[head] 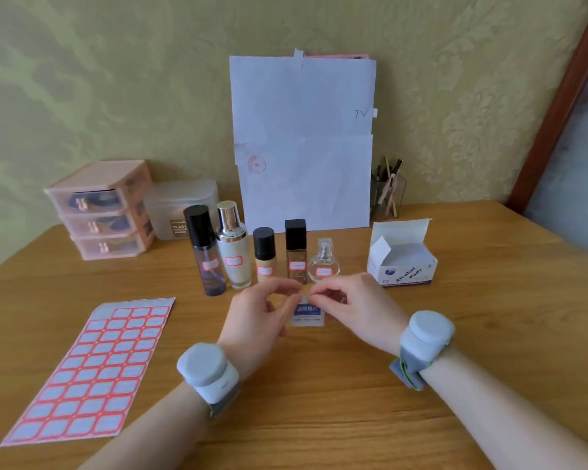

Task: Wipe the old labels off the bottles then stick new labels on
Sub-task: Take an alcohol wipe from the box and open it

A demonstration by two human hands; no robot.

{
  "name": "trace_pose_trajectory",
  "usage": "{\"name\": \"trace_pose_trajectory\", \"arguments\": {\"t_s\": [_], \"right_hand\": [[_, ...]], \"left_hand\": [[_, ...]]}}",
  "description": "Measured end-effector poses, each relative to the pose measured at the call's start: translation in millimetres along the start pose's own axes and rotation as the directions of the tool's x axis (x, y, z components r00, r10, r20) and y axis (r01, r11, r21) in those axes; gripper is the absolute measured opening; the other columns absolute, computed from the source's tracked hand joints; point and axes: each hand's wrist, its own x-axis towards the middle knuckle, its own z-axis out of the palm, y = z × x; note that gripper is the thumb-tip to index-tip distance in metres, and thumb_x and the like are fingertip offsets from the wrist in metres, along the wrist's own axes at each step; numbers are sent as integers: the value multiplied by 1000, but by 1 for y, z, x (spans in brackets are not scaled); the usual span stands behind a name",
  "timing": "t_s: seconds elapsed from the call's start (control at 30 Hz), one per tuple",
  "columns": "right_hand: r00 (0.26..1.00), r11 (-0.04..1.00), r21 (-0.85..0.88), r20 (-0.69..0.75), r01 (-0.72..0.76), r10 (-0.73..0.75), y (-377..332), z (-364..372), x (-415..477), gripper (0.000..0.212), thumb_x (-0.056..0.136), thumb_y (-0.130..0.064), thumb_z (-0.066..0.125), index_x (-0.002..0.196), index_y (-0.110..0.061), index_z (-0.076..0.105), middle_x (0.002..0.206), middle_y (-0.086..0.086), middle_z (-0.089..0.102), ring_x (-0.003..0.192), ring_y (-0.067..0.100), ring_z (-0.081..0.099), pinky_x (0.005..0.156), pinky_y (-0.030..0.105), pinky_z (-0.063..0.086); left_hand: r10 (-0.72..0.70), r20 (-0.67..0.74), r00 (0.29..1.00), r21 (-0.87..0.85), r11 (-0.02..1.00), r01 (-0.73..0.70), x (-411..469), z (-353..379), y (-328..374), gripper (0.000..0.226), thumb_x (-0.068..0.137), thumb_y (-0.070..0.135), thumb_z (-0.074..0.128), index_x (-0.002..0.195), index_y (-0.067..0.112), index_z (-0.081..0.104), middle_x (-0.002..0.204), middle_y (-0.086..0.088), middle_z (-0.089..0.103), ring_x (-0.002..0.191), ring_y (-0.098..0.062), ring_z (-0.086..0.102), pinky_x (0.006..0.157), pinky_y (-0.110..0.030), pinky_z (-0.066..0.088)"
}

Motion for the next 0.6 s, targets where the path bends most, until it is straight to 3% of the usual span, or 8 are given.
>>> {"name": "trace_pose_trajectory", "arguments": {"t_s": [0.2, 0.37, 0.47, 0.6], "right_hand": [[997, 997, 49, -52, 56, -53, 8, 12, 10, 11, 89, -37, 69, 86, -30, 77, 66, -23, 65, 62, -1, 59, 58, 18, 44], [997, 997, 32, -29, 72, -71, 12, 15, 0, 23, 91, -43, 59, 91, -29, 76, 69, -20, 66, 65, 8, 63, 63, 43, 54], [994, 995, 0, -36, 100, -100, 9, 15, -5, 16, 93, -34, 63, 92, -26, 77, 70, -15, 69, 68, 7, 65, 65, 41, 54], [989, 991, 18, -63, 135, -133, 4, 15, -4, 10, 92, -25, 67, 90, -22, 77, 71, -14, 69, 69, 7, 65, 65, 34, 54]], "left_hand": [[41, -12, 999, 117, 992, -40, 1, -6, -13, 28, 93, 25, 68, 82, 51, 64, 83, 27, 70, 59, -13, 60, 56, -20, 51], [83, -62, 995, 193, 979, -70, -5, -4, -17, 18, 90, 24, 69, 85, 41, 68, 72, 29, 64, 61, -2, 54, 56, -9, 41], [141, -42, 989, 290, 949, -123, -8, -1, -13, 6, 86, 34, 68, 90, 35, 73, 69, 26, 61, 64, -3, 52, 56, -11, 36], [230, -27, 973, 340, 917, -207, -10, -7, -8, 11, 85, 34, 70, 90, 27, 77, 75, 21, 60, 71, -6, 48, 62, -12, 34]]}}
